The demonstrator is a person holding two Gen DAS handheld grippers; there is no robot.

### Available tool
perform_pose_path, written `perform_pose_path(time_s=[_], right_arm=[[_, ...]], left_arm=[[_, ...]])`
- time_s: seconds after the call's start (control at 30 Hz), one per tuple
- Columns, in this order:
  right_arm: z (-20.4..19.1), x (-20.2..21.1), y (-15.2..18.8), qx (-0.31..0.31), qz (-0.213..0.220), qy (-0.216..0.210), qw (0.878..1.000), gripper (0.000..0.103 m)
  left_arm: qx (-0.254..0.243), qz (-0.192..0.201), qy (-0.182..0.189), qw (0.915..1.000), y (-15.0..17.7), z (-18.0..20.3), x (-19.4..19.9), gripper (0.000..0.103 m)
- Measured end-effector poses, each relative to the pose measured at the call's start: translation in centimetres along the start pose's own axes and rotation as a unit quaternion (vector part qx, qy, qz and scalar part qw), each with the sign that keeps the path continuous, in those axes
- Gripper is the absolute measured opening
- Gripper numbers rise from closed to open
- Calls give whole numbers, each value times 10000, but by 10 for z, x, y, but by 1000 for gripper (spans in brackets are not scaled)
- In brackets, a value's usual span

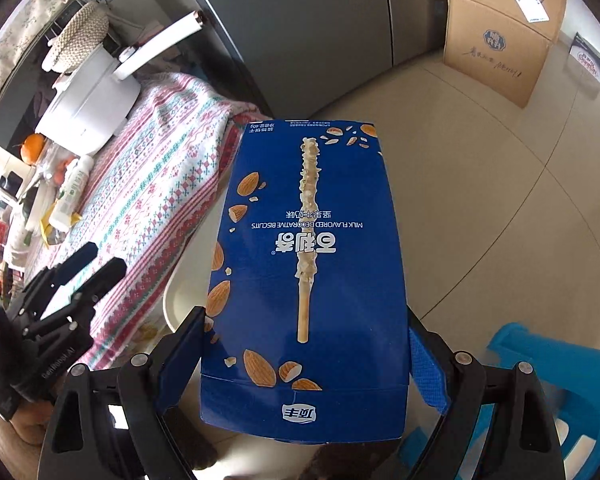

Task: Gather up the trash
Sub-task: 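Carry the paper bag and blue biscuit box to the white bin and release both, then move both tools back over the table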

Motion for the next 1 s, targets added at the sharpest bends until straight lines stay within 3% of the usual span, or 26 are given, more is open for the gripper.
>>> perform_pose_path(time_s=[0.2, 0.53, 0.67, 1.0], right_arm=[[-8, -23, 12, 96, -535, -84, 9985, 92], [-18, -38, 16, 214, -781, 78, 9967, 92], [-27, -39, 13, 371, -708, 191, 9966, 94], [-79, -34, -1, 607, -327, 18, 9976, 94]], left_arm=[[267, -98, -207, 9994, 13, -37, 10, 84], [447, -108, -450, 9979, 26, -78, 27, 87], [653, -49, -542, 9964, 31, -102, 37, 94], [1408, -60, -648, 9879, 52, -178, 58, 95]])
Point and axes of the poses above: each gripper's, at about its wrist camera, not at the fingertips, and x roughly against the way its jaws point, z to its right, y to its underside, the point moved 4 cm from there along -x, roughly the way its jaws point, and after that the axes turned 3 degrees about -y, right-handed, at the moved point
